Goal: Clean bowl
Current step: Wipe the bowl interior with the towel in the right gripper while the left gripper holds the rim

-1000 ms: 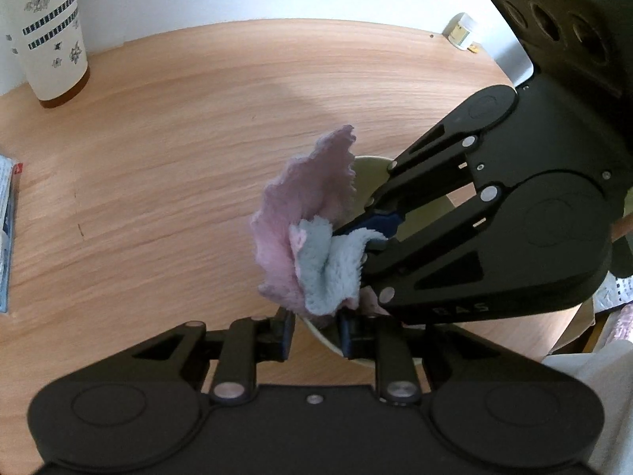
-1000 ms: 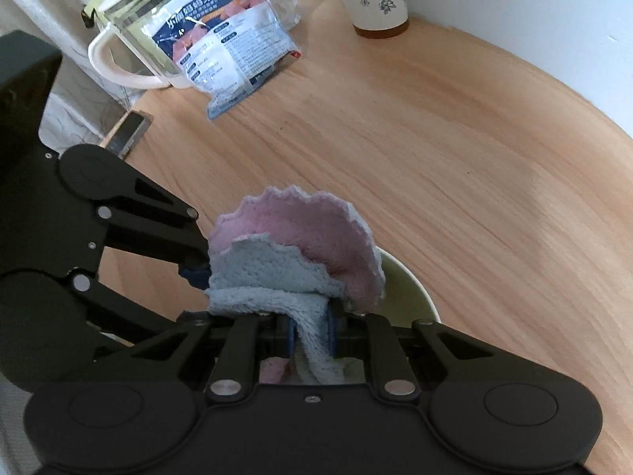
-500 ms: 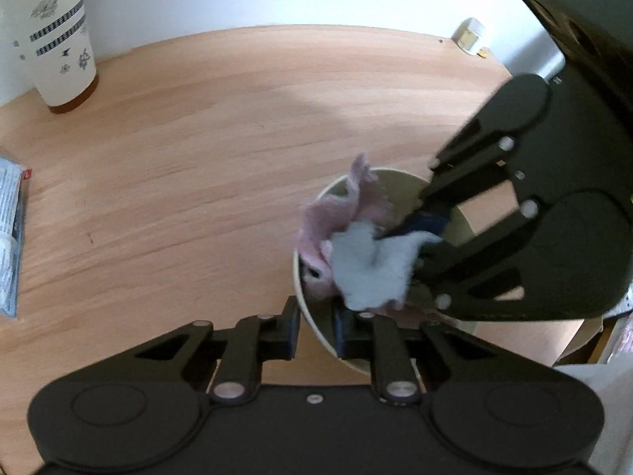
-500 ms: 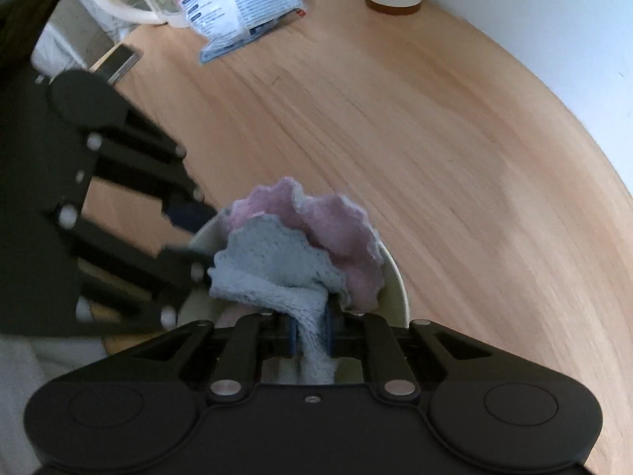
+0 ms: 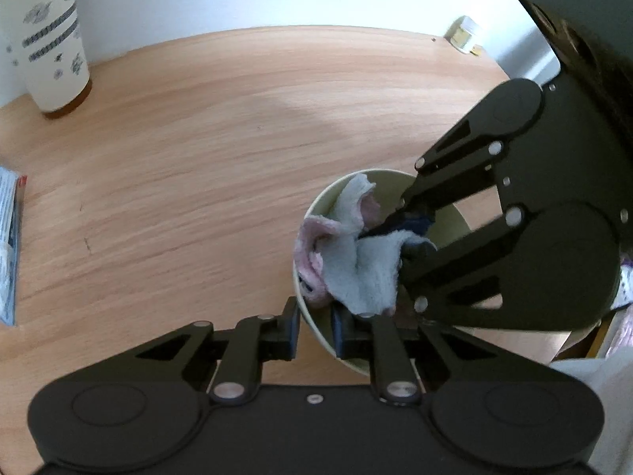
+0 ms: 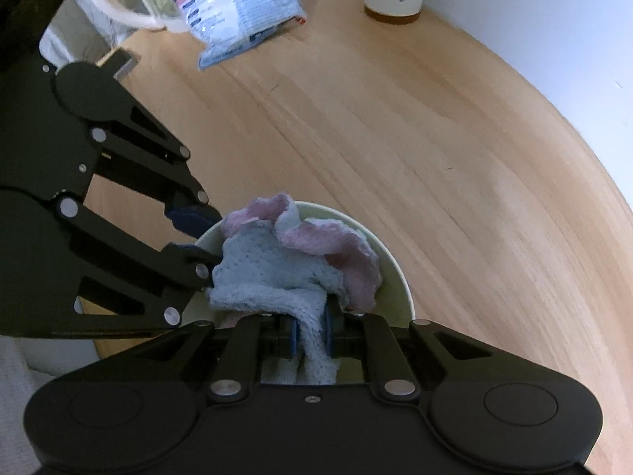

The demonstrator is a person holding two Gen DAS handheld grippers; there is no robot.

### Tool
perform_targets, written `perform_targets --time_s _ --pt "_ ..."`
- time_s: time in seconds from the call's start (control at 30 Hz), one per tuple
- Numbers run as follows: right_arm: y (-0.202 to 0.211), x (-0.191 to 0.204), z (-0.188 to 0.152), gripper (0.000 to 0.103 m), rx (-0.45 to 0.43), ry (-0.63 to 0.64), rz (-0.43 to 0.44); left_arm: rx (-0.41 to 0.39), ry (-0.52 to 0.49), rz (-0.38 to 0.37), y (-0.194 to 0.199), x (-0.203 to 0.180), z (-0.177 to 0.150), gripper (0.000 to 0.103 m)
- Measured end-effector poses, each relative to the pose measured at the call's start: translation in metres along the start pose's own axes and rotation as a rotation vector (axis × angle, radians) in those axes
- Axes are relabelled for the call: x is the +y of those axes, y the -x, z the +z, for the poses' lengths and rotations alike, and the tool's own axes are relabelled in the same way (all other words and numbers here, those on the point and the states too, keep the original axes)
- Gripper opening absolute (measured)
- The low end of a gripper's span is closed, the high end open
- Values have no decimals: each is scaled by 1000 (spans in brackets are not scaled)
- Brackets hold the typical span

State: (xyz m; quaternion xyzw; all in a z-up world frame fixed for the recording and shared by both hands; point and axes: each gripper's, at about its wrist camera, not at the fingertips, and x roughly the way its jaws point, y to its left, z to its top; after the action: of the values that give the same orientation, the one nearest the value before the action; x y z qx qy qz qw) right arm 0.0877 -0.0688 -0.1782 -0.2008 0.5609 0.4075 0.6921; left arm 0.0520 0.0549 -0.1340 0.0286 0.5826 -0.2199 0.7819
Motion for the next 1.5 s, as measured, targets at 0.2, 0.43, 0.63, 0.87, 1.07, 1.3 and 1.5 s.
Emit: perform_targets --time_s 0.2,0.43,0.63,0.87,1.07,1.3,1.5 --pt "14 -10 -9 13 -91 -100 -1 13 -12 3 -2 -3 3 16" --pt "34 -5 -16 13 -171 -110 -45 24 0 8 -4 -3 9 16" --pt "35 -12 -18 13 -164 -123 -72 24 13 3 -6 -4 11 16" --pt "14 -14 -13 13 -75 -124 -93 18 30 -5 -8 1 14 16" --pt "4 -9 -5 13 -9 -94 -88 10 43 0 -8 2 17 15" --pt "25 -14 -8 13 31 -74 -127 -2 75 4 -5 -4 12 13" --pt "44 -11 -19 13 69 -41 -166 -5 77 5 -11 -8 12 13"
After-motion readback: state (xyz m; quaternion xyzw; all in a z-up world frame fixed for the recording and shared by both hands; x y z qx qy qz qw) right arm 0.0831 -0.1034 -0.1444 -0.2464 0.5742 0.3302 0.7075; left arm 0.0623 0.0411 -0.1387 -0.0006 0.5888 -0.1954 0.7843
